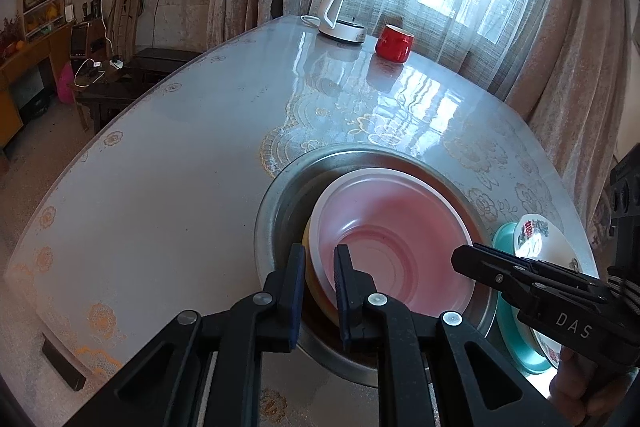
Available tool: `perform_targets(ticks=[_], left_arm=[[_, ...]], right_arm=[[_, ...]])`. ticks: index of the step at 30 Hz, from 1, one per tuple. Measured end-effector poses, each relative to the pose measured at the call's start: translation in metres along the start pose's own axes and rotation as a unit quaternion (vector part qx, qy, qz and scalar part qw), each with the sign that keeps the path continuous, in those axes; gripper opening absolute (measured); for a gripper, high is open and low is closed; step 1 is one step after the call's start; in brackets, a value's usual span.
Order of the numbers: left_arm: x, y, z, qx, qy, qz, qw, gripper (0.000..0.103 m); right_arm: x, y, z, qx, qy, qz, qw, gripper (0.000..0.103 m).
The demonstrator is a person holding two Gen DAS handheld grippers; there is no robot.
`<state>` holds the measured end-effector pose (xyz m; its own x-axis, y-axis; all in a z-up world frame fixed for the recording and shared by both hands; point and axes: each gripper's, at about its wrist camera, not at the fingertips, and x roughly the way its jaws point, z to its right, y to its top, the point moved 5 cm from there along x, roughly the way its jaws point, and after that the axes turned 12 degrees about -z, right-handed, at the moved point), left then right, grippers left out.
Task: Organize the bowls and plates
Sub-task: 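Open the right gripper and withdraw from the nested bowls, then close the right gripper on the steel bowl rim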
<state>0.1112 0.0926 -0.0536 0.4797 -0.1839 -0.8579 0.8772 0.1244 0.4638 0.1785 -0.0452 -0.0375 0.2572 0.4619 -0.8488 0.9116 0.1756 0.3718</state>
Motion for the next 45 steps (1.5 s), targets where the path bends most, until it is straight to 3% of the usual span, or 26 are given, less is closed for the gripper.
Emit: perform_targets(ticks=[9,16,25,37,45], left_arm=[[0.009,0.005,0.004,0.008,0.013,-0.001,0.9999,0.015],[0.008,0.003,0.004,0.012,0.024,0.006,0.9996,0.016],[0.004,0.0,0.002,0.005,0.028,0.009,0.9996,0.018],[-0.011,-0.003,0.0,-0.002,0.026,0.031,0.9992,0.033],[-0.016,-0.005,-0.023,-0.033,0.027,0.035,0.9984,0.033]], right_arm=[[0.005,0.007,-0.003,-0.025,-0.037,0.008,0.999,0.014],[0.004,0.006,-0.002,-0.02,-0.026,0.01,0.999,0.014],[0.0,0.003,-0.006,-0.028,-0.027,0.014,0.999,0.024],[-0.023,-0.005,0.011,0.012,-0.015,0.042,0.999,0.024],[-0.025,-0.008,0.03,0.043,-0.028,0.04,0.998,0.024]])
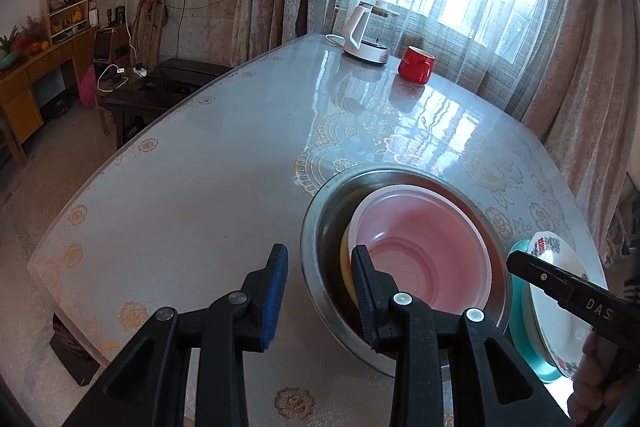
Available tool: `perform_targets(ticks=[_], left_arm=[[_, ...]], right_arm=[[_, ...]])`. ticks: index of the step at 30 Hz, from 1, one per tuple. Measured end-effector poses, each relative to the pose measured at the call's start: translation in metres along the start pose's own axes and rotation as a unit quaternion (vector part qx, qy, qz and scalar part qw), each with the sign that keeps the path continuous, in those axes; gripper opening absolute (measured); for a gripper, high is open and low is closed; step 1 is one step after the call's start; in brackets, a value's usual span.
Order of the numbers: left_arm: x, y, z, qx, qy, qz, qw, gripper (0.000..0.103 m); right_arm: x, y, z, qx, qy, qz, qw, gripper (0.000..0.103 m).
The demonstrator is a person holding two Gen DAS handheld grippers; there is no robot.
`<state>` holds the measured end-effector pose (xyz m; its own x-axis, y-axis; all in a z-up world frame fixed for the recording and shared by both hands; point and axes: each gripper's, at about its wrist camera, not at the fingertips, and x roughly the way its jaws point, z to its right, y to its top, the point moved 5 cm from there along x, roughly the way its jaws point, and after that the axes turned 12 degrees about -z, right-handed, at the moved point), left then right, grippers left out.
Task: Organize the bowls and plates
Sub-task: 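Close the right gripper on the steel bowl rim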
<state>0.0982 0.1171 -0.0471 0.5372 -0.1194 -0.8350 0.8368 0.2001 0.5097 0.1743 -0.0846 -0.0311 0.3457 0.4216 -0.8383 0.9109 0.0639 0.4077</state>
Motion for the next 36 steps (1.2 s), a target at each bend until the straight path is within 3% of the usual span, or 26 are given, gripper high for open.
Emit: perform_targets(ticks=[12,21,29,36], left_arm=[[0.004,-0.002,-0.024,-0.042,-0.028,-0.015,0.9986,0.033],[0.009,-0.001,-0.014,0.017,-0.029,-0.005,0.9994,0.03],[0.028,0.007,-0.01,0.014,-0.059,-0.027,0.9978,0.019],[0.027,0.006,-0.007,0.033,-0.059,-0.007,0.9977,0.015]], right_arm=[[0.007,-0.002,-0.005,-0.021,-0.012,-0.014,1.0,0.024],[0.014,-0.001,-0.01,-0.035,-0.017,-0.025,0.999,0.024],[0.028,0.002,-0.015,-0.055,-0.025,-0.044,0.997,0.024],[0.031,0.003,-0.017,-0.067,-0.027,-0.043,0.996,0.02]])
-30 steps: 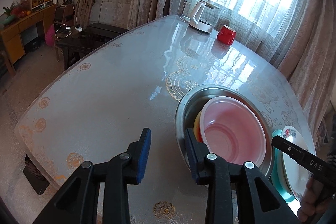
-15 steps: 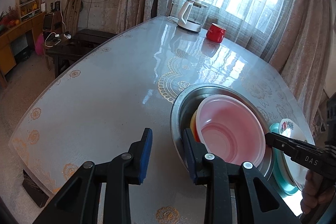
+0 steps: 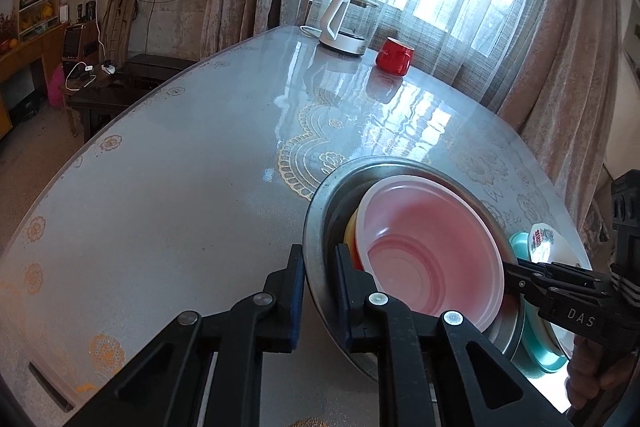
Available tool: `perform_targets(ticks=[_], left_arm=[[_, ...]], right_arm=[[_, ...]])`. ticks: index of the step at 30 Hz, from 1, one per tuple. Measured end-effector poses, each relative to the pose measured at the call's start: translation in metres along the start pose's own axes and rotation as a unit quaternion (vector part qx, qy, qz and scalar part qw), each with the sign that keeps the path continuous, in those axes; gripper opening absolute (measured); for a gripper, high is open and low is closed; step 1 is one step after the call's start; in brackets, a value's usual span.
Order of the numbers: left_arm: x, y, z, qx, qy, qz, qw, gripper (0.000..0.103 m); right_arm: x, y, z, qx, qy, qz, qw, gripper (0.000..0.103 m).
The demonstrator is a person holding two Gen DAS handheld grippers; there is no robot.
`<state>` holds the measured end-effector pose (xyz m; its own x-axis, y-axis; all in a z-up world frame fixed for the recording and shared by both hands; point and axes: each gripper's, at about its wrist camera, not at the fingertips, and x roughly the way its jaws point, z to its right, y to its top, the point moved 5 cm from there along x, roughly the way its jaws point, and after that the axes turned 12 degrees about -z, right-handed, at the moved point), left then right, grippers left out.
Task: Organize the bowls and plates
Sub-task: 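Close the right gripper on the steel bowl rim, then lift the steel bowl with nested bowls and carry it over the plates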
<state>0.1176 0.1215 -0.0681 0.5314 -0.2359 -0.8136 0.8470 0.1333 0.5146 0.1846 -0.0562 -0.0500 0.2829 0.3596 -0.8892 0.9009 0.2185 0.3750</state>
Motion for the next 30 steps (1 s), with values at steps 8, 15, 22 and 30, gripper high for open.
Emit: perform_targets(ticks=[8,15,22,30], left_arm=[[-0.006,-0.004,-0.004,0.0,-0.005,0.007,1.0,0.015],[-0.02,-0.006,0.003,0.009,-0.006,0.023,0.9997,0.015],[-0.027,-0.007,0.011,0.01,-0.001,0.022,0.9997,0.015],[-0.038,-0.005,0.026,0.022,-0.002,0.026,0.9994,0.015]], right_arm=[[-0.001,-0.003,-0.003,-0.007,0.004,0.002,1.0,0.02],[-0.008,-0.008,-0.003,-0.001,0.016,0.011,1.0,0.02],[-0.019,-0.01,0.002,0.011,0.029,0.021,0.999,0.02],[-0.036,-0.017,0.009,0.029,0.042,0.037,0.998,0.02]])
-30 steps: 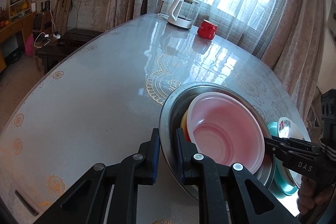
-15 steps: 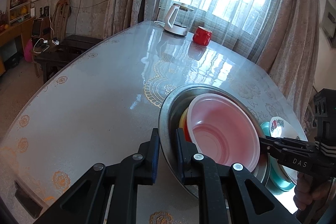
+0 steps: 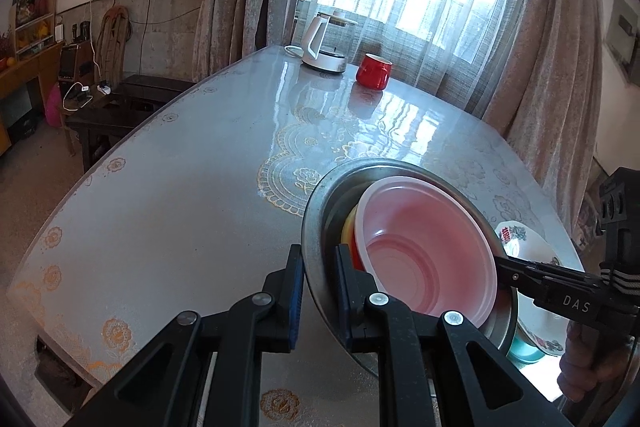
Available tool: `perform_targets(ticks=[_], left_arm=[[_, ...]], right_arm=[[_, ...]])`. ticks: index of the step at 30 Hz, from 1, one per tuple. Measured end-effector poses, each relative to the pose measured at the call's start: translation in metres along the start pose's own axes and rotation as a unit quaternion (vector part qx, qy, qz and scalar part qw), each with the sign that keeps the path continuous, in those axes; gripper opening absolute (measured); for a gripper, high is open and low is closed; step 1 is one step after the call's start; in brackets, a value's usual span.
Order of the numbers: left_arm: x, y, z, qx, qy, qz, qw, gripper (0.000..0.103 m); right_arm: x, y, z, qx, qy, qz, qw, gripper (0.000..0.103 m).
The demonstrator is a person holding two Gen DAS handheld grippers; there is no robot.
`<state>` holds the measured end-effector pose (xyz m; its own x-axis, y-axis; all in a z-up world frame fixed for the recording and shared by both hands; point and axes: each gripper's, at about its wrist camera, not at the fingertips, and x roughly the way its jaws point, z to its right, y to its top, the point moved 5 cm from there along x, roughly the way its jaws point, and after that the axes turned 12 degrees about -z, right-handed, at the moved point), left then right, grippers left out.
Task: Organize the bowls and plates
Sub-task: 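Lift the steel bowl with nested bowls and carry it over the plates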
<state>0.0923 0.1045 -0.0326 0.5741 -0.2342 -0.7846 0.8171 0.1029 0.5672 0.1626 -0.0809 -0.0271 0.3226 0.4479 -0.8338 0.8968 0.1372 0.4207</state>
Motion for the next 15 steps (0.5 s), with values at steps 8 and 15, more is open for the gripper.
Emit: perform_targets(ticks=[8,15], left_arm=[[-0.007,0.005,0.021,0.02,-0.013,0.002,0.9997,0.016],[-0.012,0.01,0.05,0.05,-0.028,0.004,0.9984,0.016]], right_arm=[[-0.025,-0.004,0.011,0.014,0.0,0.028,1.0,0.02],[-0.047,-0.012,0.028,0.035,-0.005,0.05,0.998,0.02]])
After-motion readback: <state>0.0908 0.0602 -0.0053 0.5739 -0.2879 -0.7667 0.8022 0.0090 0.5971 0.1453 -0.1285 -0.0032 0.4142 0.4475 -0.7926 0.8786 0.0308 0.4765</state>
